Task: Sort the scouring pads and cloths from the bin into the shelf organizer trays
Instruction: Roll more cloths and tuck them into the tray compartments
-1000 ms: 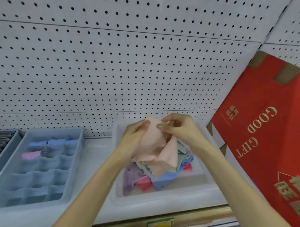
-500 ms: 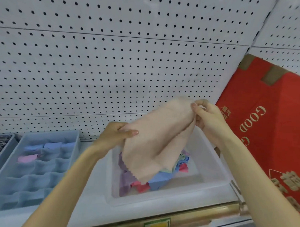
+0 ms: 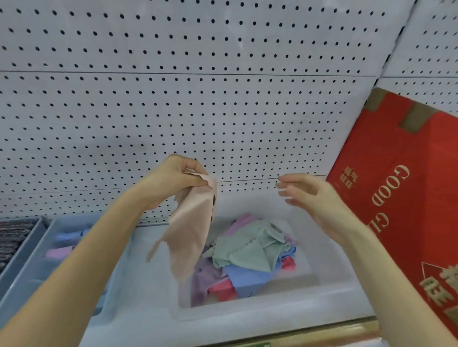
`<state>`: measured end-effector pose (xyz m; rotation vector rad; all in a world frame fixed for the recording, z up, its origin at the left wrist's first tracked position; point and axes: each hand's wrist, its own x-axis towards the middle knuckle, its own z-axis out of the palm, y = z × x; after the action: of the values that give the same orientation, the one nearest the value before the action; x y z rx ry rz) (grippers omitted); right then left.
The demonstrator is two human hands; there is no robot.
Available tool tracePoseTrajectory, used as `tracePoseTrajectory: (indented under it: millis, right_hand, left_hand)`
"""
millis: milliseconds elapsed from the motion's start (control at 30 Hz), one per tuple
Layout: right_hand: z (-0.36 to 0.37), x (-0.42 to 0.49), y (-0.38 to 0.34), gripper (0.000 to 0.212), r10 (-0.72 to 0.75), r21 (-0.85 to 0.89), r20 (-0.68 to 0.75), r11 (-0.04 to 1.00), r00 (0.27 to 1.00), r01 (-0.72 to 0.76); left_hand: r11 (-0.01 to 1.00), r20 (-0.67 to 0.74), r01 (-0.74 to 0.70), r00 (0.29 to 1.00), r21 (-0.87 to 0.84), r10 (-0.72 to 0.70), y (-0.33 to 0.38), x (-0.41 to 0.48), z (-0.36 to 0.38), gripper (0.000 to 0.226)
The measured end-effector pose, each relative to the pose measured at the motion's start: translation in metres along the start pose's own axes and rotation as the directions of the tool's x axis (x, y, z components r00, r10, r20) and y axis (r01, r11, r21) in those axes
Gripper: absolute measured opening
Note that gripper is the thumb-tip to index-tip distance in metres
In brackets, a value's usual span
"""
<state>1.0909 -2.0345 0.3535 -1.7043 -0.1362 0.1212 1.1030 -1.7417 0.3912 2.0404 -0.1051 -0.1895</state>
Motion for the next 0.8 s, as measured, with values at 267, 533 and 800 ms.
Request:
tracePoseTrajectory:
  millis: [267, 533, 800]
  right_hand:
    - [0.114, -0.004, 0.035, 0.072, -0.07, -0.168, 0.159, 0.981, 0.985, 0.097]
    - [0.114, 0.001, 0.03, 0.014, -0.103, -0.074, 0.185, 0.99, 0.977, 0.119]
    - [0.085, -0.002, 0.036, 0.031, -0.02, -0.024, 0.232, 0.999, 0.973, 0.027]
  left_hand:
    - [0.899, 0.059, -0.024, 0.998, 0.437, -0.002, 0.016, -0.004, 0.019, 0.013]
    - [0.904, 0.323, -0.047, 0.941, 0.425, -0.102, 0.017, -0.02, 0.004, 0.005]
    - [0.992, 0.271, -0.075, 0.961, 0.1, 0.046, -0.001, -0.037, -0.009, 0.039]
